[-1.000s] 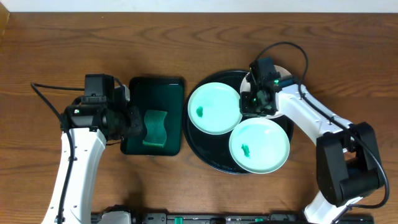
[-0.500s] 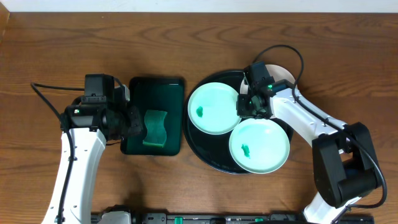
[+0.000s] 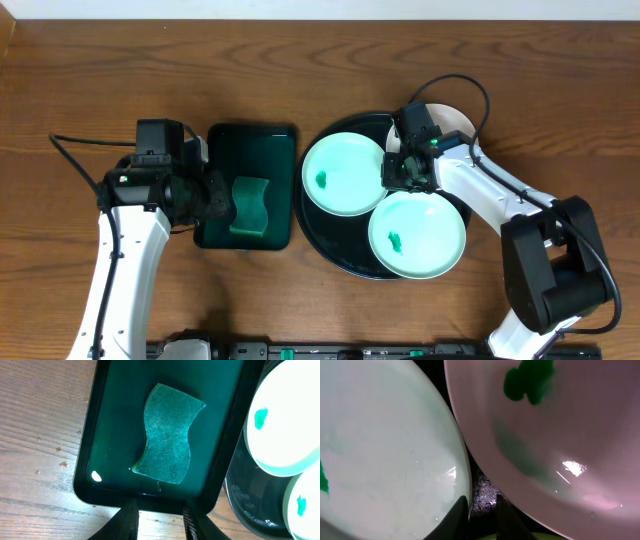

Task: Clean dirty plates on tray and stack at the side
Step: 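Grip the pink-white plate rim with the right gripper and hold it, then lower the left gripper onto the green sponge and pinch it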

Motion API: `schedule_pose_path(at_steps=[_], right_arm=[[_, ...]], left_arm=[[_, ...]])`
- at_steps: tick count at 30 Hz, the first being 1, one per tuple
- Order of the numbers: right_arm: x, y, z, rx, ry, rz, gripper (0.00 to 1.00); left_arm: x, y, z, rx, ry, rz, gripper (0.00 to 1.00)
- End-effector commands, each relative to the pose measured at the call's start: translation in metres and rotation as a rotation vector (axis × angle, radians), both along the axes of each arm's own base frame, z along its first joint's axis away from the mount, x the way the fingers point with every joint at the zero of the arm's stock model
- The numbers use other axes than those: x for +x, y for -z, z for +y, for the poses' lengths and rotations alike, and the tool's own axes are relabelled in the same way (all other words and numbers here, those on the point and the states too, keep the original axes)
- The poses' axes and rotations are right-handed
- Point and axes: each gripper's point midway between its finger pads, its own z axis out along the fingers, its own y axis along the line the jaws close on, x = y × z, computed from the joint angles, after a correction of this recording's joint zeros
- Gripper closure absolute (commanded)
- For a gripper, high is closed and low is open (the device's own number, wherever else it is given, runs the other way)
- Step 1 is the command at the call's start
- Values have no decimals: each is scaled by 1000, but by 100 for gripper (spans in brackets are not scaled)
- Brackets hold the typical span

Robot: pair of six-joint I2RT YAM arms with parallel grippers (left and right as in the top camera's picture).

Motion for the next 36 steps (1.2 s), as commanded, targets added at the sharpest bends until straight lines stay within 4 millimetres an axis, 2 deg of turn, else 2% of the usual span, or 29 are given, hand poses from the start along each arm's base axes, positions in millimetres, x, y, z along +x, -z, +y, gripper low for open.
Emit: schedule_pose_path(at_steps=[1,16,25,33,36], right_arm=[[-3,2,3,-13,-6,-4,84],[0,10,6,-9,-12,-43,87],[2,9,6,-11,-11,-55,99],[2,9,7,-11,-11,-55,98],[2,9,6,-11,-11,-55,98]], left_arm=[[-3,5,2,15,-4,19,69],[-3,5,2,15,-4,19,69],[-3,5,2,15,-4,19,69],[2,6,-1,14,0,4,69],[6,14,-8,34,30,24,66]])
